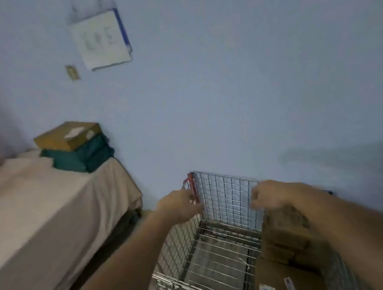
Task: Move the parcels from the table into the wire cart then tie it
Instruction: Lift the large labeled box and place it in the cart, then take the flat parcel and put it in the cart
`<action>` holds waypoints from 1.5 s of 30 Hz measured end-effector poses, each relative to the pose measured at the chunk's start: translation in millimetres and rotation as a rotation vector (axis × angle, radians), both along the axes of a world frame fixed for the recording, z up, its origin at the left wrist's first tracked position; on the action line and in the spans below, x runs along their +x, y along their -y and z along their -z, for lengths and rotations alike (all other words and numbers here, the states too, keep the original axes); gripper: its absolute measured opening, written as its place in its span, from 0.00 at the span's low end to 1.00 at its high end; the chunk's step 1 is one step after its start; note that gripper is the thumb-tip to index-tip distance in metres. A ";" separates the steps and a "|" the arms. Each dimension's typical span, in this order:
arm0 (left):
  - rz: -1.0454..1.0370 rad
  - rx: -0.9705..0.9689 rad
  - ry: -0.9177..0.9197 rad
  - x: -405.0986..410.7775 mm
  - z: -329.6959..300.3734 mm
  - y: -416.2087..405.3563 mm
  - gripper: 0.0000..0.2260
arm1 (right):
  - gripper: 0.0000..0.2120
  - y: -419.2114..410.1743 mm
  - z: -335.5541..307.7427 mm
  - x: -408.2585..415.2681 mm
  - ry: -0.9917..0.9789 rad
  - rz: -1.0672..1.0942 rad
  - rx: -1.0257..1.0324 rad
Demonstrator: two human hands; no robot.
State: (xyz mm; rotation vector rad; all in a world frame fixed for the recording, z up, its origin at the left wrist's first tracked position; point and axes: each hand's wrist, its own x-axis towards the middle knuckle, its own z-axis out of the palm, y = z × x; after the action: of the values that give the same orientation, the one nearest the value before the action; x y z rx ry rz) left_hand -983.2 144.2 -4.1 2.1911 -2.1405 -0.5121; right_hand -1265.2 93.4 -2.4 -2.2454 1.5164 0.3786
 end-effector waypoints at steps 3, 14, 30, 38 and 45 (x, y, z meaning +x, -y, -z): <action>-0.137 -0.039 -0.010 49.6 -44.6 -54.7 0.25 | 0.22 -22.7 -49.9 54.5 0.053 -0.107 -0.051; -0.499 -0.217 0.039 232.7 -148.7 -228.6 0.24 | 0.21 -129.9 -167.6 286.3 0.162 -0.409 -0.186; -0.635 -0.192 0.100 416.2 -166.8 -287.4 0.24 | 0.20 -160.8 -195.9 481.7 0.195 -0.504 -0.260; -0.626 -0.172 0.121 460.6 -156.6 -220.1 0.25 | 0.21 -98.7 -192.3 525.4 0.201 -0.495 -0.250; -0.615 -0.164 0.128 505.2 -151.6 -162.2 0.24 | 0.22 -38.0 -179.6 575.1 0.186 -0.494 -0.217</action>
State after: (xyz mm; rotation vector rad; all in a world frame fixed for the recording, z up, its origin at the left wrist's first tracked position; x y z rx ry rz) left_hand -478.0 306.4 147.5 2.6487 -1.3590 -0.1523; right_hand -690.1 131.5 177.2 -2.7338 0.9360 0.1378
